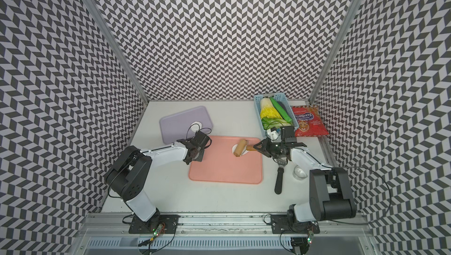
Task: Roll out the dumpling wrappers from the dough
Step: Flatten out the dough on the work surface.
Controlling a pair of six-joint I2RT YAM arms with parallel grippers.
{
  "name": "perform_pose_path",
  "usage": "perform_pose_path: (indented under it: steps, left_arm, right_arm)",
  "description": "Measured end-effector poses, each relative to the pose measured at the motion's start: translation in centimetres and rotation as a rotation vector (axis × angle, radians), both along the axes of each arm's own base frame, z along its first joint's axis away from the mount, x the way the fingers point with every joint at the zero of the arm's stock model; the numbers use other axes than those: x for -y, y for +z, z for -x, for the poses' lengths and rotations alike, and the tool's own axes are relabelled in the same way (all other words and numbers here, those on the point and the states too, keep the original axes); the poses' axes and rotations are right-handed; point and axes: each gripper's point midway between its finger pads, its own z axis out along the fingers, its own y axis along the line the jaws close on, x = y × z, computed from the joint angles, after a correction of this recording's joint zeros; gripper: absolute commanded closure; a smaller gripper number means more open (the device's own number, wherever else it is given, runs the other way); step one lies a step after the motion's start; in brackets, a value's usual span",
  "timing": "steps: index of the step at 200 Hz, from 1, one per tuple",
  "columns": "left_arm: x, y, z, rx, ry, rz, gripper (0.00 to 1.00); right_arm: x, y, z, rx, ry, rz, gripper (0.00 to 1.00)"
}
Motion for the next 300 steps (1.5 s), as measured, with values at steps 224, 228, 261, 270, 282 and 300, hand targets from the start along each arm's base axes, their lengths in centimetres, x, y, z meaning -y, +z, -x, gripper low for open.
perform_pose_path:
  steps: [224,228,261,270,282,300]
  left_arm:
    - [0.1,0.0,0.0,0.005,0.000,-0.004,1.00]
    - [0.1,0.0,0.0,0.005,0.000,-0.004,1.00]
    - [0.1,0.0,0.0,0.005,0.001,-0.006,1.00]
    - [0.0,0.0,0.0,0.006,0.003,-0.006,1.00]
    - [0.0,0.0,0.0,0.006,0.004,-0.007,1.00]
    - [0.0,0.0,0.0,0.007,0.005,-0.008,1.00]
  right_arm:
    - [-2.3,-1.6,-2.4,0.080,0.033,0.005,1.00]
    - [-2.4,-1.6,-2.4,0.080,0.032,0.004,1.00]
    - [-1.3,-1.6,-2.0,0.078,0.004,-0.009,1.00]
    - [-0.3,-1.4,-1.7,0.071,-0.017,-0.013,1.00]
    - [1.1,-1.3,-1.2,0.059,-0.049,-0.007,1.00]
    - [2.5,-1.0,-0.5,0.041,-0.080,0.007,1.00]
